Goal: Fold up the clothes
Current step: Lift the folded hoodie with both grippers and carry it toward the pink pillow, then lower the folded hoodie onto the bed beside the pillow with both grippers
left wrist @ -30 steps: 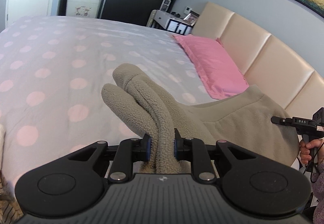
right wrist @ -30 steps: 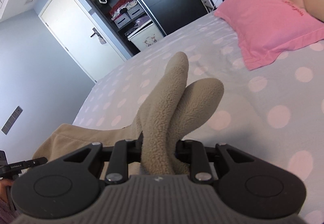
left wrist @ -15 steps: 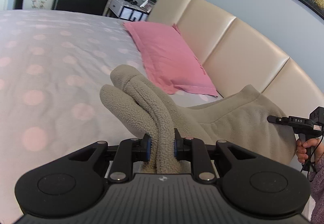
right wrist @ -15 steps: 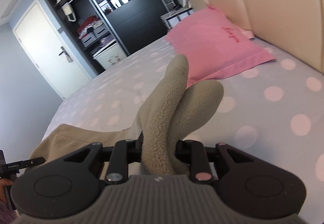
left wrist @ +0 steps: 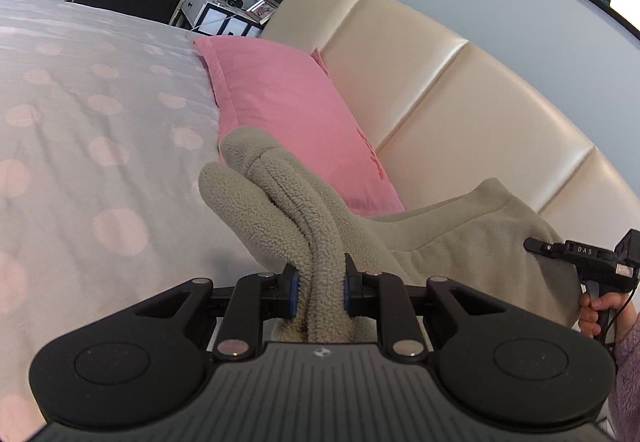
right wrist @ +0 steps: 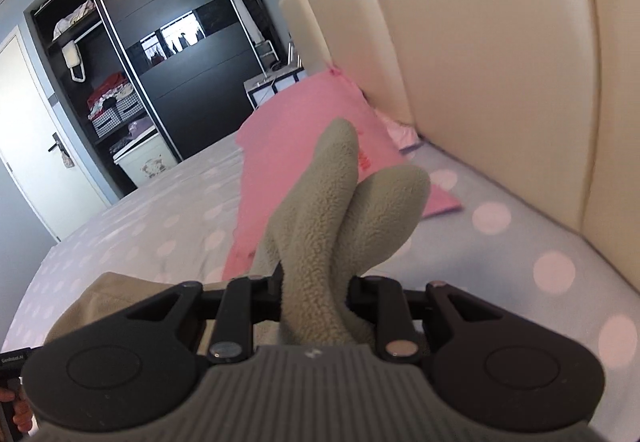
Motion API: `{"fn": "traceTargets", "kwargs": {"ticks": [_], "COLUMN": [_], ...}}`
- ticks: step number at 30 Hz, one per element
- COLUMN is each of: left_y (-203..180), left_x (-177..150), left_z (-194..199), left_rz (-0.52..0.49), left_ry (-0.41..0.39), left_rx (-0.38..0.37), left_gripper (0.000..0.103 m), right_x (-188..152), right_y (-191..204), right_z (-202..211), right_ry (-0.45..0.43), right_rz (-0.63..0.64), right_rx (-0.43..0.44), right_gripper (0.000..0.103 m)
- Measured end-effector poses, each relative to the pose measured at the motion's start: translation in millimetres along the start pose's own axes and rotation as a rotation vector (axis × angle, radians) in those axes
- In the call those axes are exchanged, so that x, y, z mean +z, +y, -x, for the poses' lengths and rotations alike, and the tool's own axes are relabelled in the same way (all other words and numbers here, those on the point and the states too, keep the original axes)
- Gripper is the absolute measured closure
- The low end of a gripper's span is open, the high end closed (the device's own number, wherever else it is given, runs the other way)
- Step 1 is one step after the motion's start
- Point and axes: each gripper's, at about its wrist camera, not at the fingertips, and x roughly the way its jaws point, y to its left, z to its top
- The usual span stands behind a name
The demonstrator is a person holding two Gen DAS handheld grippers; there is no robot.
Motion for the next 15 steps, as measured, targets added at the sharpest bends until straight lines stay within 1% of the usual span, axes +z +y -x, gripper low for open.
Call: {"fn": "traceTargets", "kwargs": {"ticks": [3, 6, 11, 15], "left_y": [0.0, -1.8, -1.8, 4.7], "left_x": [5.2, 5.4, -6.8, -21.9], "left_z": [-31.0, -59.4, -95.8, -118.0], "left_rz": [0.012, -0.005, -0.01, -0.013], "left_ry": [-0.029, -0.026, 0.012, 0.047], "left_rx": [0.001, -0.001, 0.007, 0.029], "left_gripper": [0.086, 0.086, 0.086, 0.086], "right_x": [16.1, 28.0, 37.8, 28.4], "right_y": [-10.2, -20.1, -34.5, -46.1], "right_z": [-33.9, -64.1, -104.1, -137.7], "right_ry": [-0.024, -0.054, -0.083, -0.069], "right_rz": [0.023, 0.041, 0.052, 0.073], "right_rx": [-0.012, -0.025, -0.083, -0.138], "right_gripper": [0.077, 0.077, 0.077, 0.077]}}
